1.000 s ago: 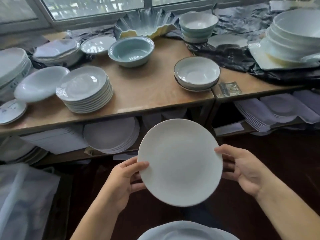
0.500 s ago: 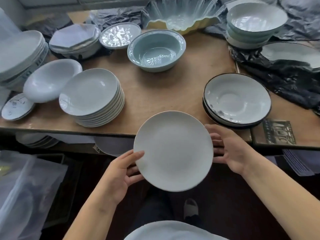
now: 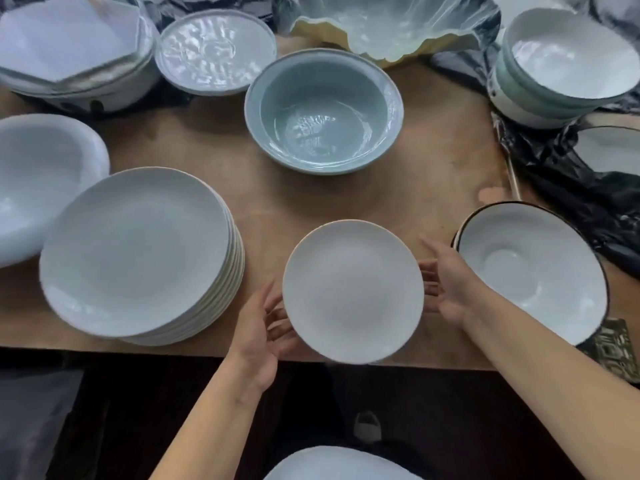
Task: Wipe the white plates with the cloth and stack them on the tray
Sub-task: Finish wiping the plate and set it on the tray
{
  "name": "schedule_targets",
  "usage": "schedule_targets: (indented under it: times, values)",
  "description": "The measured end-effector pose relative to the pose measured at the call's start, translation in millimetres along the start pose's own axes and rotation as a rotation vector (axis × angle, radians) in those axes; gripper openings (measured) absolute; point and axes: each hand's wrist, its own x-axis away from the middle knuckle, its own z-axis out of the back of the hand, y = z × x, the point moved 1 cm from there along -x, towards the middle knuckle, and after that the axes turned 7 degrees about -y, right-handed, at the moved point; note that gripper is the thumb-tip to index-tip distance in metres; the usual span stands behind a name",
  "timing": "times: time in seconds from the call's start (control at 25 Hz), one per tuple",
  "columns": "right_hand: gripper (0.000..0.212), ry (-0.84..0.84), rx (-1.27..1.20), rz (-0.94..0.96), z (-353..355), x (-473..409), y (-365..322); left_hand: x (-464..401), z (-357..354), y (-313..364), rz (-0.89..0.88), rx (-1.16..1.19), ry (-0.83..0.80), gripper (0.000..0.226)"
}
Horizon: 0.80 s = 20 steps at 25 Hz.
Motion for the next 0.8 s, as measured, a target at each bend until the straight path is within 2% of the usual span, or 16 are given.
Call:
schedule_targets:
  times: [0.16, 0.4, 0.48, 0.6, 0.64, 0.72, 0.8]
  values:
    - [0.056, 0.018, 0.006, -0.031, -14, -32, -16, -28, -6, 21, 0.044, 0.003, -0.034, 0.045]
    - [0.046, 0.044, 0.012, -0.075, -15, -48, -16, -45, -3, 32, 0.057, -0.165, -0.048, 0.038]
    - [0.044, 0.028, 0.038, -0.05, -15, -47, -12, -43, -4, 32, 0.045, -0.247, -0.068, 0.037]
    - [0.035, 0.023, 0.058, 0.089, -23, -37, -11, -40, -12, 34, -0.043, -0.418, -0.104, 0.031]
    - [0.033, 0.022, 0.08, 0.139, -25, -31, -10, -40, -14, 36, -0.099, -0.485, -0.122, 0.04]
    - [0.041, 0.034, 0.149, 0.236, -25, -14, -8, -38, -21, 42, -0.255, -0.683, -0.146, 0.072]
    - [0.055, 0.073, 0.271, 0.353, -18, 12, -2, -36, -37, 51, -0.437, -1.01, -0.15, 0.087]
